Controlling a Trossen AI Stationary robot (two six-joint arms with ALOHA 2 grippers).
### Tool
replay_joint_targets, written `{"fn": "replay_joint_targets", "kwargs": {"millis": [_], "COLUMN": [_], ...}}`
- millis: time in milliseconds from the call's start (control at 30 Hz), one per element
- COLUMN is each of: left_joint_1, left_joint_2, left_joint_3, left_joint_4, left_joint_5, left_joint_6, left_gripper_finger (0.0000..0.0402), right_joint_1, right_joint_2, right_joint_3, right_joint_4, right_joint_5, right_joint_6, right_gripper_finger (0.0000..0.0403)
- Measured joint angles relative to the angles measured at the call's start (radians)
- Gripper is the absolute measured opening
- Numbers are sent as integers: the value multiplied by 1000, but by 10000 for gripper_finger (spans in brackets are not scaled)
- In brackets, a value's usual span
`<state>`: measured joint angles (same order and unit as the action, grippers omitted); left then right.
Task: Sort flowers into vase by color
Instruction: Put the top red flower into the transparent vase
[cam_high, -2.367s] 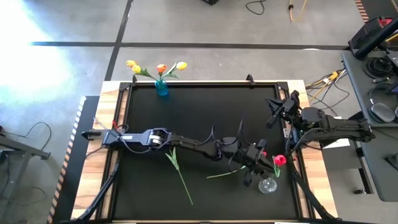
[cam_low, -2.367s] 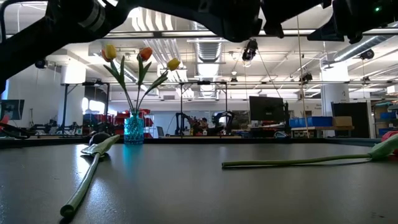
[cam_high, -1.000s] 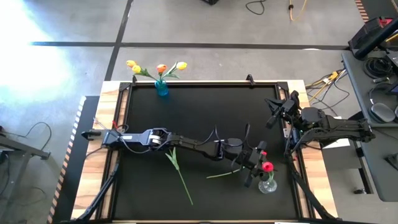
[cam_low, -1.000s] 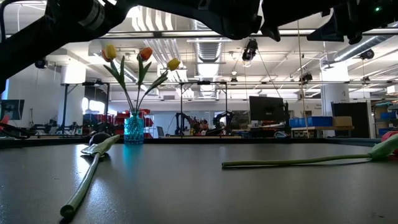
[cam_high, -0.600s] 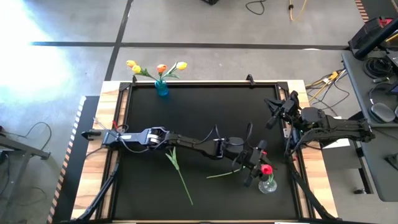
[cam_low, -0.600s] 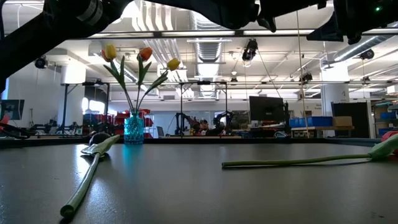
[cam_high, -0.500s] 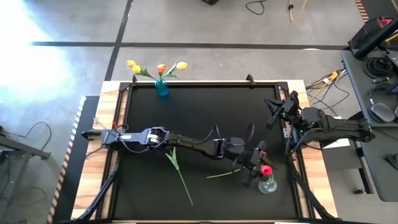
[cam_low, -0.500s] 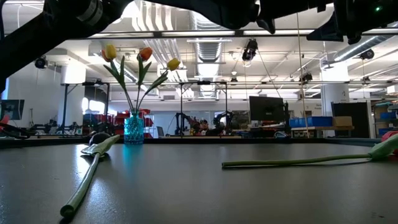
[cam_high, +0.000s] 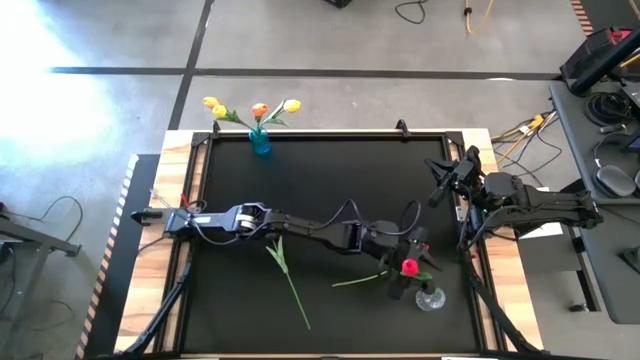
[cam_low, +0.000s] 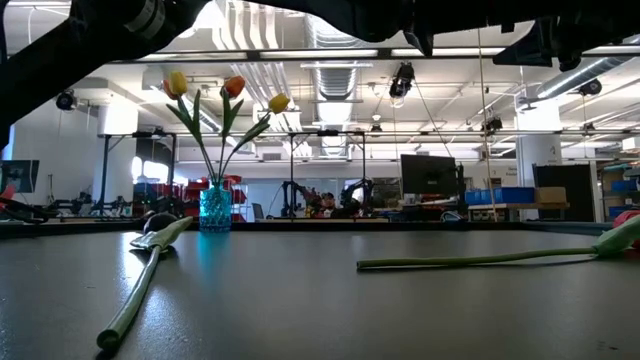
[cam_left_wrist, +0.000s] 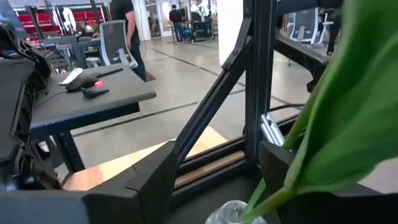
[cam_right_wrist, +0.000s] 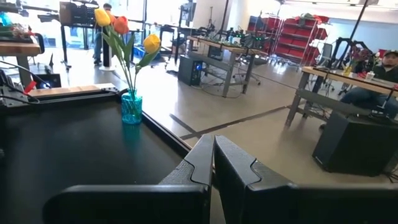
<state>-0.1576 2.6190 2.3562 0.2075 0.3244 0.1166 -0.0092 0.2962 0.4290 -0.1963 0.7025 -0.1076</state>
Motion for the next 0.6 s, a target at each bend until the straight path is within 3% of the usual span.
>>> {"fn": "replay_joint_targets", "kwargs": {"millis": [600], "left_joint_1": [12], "left_joint_2": [-27], "left_joint_3": [0], "left_joint_4": [-99], "left_joint_5": [0], "left_joint_6": [57], "left_gripper_finger": [212], "right_joint_1": [0], "right_joint_2": [0], "right_joint_3": [0], "right_joint_4": [-5], "right_joint_5": [-6], "right_joint_6": [1], "right_gripper_finger": [9]}}
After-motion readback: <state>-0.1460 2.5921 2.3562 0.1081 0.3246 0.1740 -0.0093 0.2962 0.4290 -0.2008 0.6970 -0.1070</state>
